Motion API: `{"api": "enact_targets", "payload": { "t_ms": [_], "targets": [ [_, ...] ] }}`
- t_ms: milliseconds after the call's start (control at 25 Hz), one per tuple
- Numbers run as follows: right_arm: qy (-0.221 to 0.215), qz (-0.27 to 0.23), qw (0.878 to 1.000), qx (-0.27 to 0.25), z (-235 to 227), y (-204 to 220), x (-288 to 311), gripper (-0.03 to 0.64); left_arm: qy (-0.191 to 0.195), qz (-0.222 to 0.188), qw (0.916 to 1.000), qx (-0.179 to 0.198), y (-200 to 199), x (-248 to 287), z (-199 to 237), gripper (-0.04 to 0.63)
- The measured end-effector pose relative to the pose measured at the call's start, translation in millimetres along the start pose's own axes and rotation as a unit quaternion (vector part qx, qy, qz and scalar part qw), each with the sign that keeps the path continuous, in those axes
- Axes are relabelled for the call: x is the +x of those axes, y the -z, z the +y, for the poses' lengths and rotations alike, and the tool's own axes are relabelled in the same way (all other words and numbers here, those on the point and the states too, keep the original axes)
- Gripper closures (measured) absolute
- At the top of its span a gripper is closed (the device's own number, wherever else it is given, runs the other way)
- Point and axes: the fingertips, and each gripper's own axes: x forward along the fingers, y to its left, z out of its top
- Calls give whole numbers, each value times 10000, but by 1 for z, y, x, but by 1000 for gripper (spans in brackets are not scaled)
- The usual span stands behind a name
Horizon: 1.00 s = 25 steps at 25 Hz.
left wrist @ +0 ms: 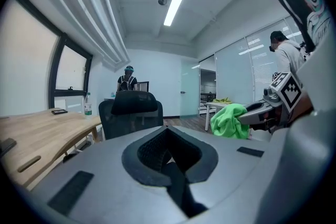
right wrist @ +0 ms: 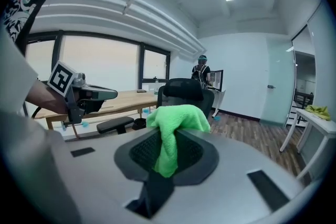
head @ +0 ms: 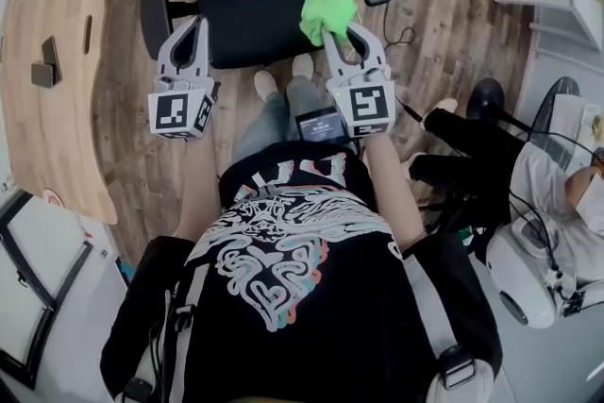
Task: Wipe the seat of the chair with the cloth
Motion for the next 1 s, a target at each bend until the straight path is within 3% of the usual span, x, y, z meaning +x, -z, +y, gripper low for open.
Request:
{"api": "enact_targets", "payload": {
  "t_ms": [280, 720, 1000],
  "targets": [
    [-443, 183, 9987, -168, -9, 22, 29, 563, -141, 285, 9995, 40, 22, 19, -4, 595],
    [-968, 682, 9927, -237, -18, 84, 57, 563, -28, 731, 9972, -166, 80, 48, -30, 595],
    [-1013, 1156, 9877, -290, -23, 123, 75, 563, 78, 1021, 9943, -293, 118, 64, -28, 595]
  ]
}}
